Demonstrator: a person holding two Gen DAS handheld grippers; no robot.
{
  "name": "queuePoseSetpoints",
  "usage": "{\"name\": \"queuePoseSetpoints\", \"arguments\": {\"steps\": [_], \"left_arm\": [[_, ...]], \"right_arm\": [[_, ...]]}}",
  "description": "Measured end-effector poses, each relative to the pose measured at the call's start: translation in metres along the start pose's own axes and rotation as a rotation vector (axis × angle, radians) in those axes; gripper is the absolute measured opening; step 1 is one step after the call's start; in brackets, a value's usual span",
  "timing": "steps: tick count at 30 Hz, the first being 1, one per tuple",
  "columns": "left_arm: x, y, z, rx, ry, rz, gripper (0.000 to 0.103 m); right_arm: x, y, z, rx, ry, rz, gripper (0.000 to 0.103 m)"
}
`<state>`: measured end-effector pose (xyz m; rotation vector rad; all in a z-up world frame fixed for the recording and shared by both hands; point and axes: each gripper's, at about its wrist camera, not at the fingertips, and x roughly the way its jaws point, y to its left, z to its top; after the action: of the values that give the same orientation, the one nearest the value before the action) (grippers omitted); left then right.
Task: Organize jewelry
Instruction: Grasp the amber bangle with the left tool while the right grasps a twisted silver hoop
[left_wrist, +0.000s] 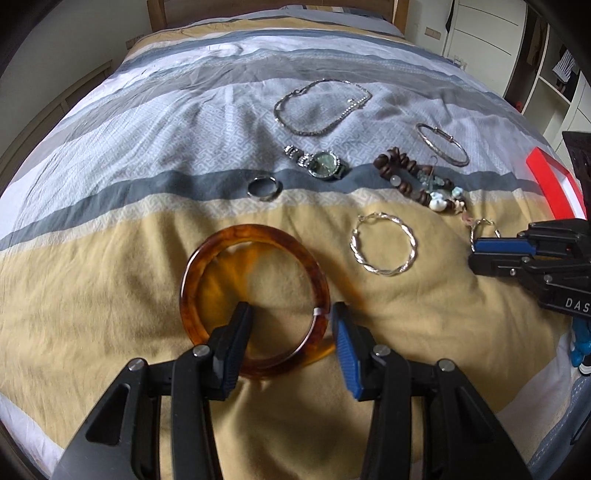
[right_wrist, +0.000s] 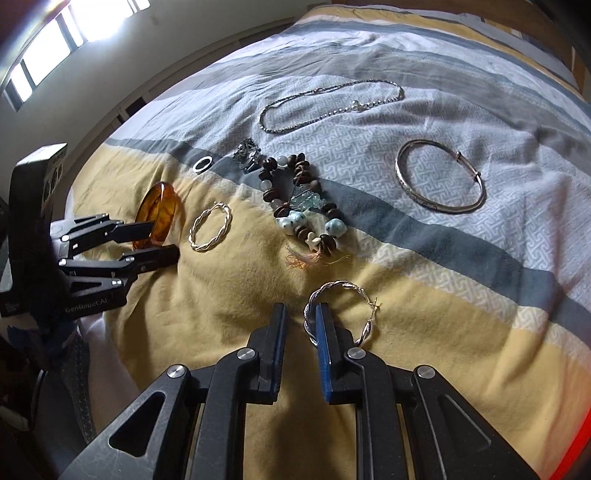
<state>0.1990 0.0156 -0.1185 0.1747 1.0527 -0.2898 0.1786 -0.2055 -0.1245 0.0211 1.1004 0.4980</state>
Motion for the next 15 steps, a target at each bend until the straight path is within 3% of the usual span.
{"name": "queuePoseSetpoints", "arguments": {"steps": [2,4,5,15], "left_arm": [[-0.001,0.0,0.0,-0.006,-0.005,-0.011,0.029],[-0.003,0.0,0.001,-0.013,-0.01,-0.014,0.013],[-0.006,0.0,0.001,-0.025,-0.013,-0.019,0.011],[-0.048,0.002,-0.015,-0.136,-0.074,-0.059,0.008]], "right_arm": [[0.001,-0.002,-0.001,0.025,-0.008,0.008,0.014],[0.0,-0.003,0.0,0.047,-0.014,0.013,0.007],[-0.001,-0.003,0.0,0.058,-0.017,0.016,0.005],[-0.044,0.027,-0.018,0.046,-0.09,0.023,0.005]]}}
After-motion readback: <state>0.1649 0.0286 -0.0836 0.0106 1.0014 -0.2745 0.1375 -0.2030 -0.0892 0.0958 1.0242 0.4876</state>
